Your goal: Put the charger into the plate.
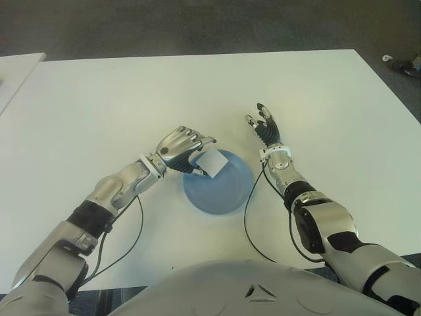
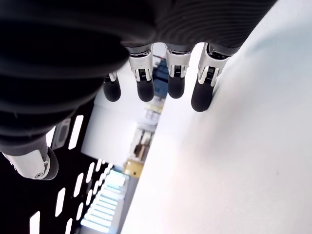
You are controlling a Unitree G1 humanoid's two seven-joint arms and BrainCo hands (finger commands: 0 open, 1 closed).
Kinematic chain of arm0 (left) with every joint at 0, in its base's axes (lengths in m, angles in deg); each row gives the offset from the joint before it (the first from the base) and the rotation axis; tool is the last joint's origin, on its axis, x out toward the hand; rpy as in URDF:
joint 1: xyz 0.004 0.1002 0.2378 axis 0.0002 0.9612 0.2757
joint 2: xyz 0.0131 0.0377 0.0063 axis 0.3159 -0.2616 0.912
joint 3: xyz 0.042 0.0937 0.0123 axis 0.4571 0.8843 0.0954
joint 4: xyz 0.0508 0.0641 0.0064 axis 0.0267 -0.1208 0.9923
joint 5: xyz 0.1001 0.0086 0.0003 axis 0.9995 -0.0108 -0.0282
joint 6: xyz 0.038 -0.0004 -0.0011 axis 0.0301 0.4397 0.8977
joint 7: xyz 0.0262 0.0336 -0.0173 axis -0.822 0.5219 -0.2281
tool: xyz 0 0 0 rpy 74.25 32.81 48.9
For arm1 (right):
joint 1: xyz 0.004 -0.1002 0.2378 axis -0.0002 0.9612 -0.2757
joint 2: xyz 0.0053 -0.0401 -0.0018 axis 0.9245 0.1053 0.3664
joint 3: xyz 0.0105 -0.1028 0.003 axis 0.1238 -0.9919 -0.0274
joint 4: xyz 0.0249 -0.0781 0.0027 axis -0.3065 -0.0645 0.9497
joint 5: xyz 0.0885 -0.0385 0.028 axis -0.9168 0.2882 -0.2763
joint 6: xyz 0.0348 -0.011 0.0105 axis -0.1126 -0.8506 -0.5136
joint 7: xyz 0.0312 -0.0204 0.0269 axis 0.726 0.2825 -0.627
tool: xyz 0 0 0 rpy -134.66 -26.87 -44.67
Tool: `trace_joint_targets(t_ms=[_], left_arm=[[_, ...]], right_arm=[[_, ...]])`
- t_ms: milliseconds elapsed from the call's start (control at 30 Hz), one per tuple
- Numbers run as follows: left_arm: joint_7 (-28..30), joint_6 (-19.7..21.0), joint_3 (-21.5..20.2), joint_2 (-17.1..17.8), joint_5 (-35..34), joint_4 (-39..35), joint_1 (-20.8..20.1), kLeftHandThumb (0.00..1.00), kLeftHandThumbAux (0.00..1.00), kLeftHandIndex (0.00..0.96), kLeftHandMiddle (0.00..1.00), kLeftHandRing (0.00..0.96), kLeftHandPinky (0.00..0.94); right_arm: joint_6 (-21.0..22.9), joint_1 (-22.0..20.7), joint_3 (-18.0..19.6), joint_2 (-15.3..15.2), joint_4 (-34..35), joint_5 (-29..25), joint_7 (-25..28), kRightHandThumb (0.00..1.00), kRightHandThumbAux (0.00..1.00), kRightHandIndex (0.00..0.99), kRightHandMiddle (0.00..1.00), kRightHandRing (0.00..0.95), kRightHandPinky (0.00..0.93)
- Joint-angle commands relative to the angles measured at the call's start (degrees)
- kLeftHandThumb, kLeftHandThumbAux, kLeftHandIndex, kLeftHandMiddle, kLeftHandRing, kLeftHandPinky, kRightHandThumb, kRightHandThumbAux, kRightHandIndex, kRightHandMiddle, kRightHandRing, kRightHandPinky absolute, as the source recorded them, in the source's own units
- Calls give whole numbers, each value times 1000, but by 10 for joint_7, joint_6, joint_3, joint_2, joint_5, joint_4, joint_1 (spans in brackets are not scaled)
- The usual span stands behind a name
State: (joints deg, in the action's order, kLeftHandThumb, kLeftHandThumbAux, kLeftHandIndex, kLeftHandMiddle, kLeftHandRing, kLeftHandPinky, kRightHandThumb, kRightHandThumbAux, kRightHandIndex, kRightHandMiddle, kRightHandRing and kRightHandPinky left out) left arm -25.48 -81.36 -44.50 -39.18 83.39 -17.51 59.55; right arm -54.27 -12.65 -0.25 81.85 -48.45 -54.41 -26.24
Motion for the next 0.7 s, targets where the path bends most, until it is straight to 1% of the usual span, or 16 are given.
trace_joint_targets(t_ms=[33, 167, 333, 533, 700], left_arm=[[32, -5, -20, 5, -23, -15, 16, 272, 233, 6, 6, 6, 7], [27, -24, -31, 2, -39, -14, 19, 248, 210, 1, 1, 1, 1], [14, -41, -43, -2, -38, -14, 22, 232, 198, 0, 0, 0, 0], [6, -49, -49, -4, -26, -15, 24, 215, 196, 0, 0, 0, 0], [13, -49, -55, -3, -23, -21, 26, 185, 203, 0, 0, 0, 0]], right_arm=[[56, 38, -10, 13, -33, 11, 14, 32, 457, 0, 0, 0, 58], [55, 38, -12, 13, -33, 13, 11, 36, 455, 0, 0, 0, 68], [52, 38, -13, 13, -33, 17, 6, 42, 455, 0, 0, 0, 72], [47, 39, -14, 13, -33, 20, 0, 53, 465, 0, 0, 0, 73], [44, 39, -18, 12, -33, 23, -5, 60, 471, 0, 0, 0, 77]])
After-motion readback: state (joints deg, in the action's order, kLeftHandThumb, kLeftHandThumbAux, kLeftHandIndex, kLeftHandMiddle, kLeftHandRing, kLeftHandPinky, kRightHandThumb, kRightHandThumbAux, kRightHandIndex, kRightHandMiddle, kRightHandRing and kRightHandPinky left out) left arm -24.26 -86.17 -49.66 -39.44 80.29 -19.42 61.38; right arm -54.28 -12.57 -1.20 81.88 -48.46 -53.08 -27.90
